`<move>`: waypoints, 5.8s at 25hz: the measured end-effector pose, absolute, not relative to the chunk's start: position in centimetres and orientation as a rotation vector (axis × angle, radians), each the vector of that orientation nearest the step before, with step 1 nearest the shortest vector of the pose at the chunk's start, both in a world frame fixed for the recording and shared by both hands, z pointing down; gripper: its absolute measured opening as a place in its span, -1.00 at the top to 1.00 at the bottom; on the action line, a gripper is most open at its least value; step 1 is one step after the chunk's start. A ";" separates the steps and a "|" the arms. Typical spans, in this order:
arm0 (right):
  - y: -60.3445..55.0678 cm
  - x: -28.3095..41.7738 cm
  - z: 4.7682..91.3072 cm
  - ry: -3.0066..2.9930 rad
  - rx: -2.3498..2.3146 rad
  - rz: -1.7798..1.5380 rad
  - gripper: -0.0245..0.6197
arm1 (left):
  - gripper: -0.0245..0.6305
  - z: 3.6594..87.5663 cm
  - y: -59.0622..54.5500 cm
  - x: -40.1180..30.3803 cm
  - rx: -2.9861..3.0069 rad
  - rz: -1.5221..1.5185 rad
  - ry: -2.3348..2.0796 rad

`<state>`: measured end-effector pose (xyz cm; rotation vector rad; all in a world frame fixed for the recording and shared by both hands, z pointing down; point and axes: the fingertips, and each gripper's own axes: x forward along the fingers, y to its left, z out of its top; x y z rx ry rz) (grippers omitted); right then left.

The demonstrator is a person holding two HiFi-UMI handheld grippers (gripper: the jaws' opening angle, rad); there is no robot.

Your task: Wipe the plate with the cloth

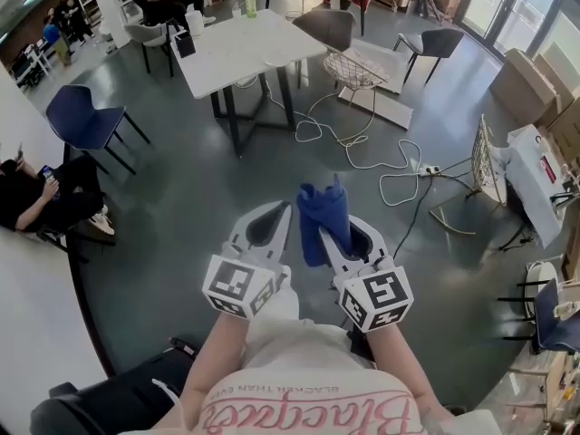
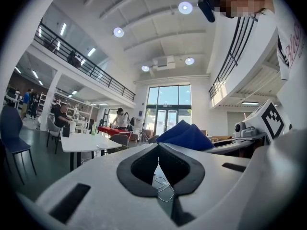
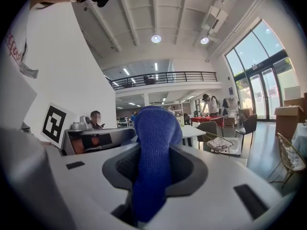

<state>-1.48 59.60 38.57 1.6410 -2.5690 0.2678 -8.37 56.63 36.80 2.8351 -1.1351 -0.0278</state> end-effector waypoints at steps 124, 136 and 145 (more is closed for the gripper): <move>-27.6 7.7 54.0 -2.368 1.399 0.718 0.56 | 0.63 67.8 -29.8 -3.4 1.442 -0.410 -1.095; -28.2 8.0 52.0 -2.392 1.408 0.665 0.56 | 0.88 66.0 -30.9 -4.1 1.435 -0.418 -1.069; -29.5 8.4 48.7 -2.438 1.442 0.562 0.56 | 0.89 61.2 -31.9 -4.5 1.603 -0.353 -1.041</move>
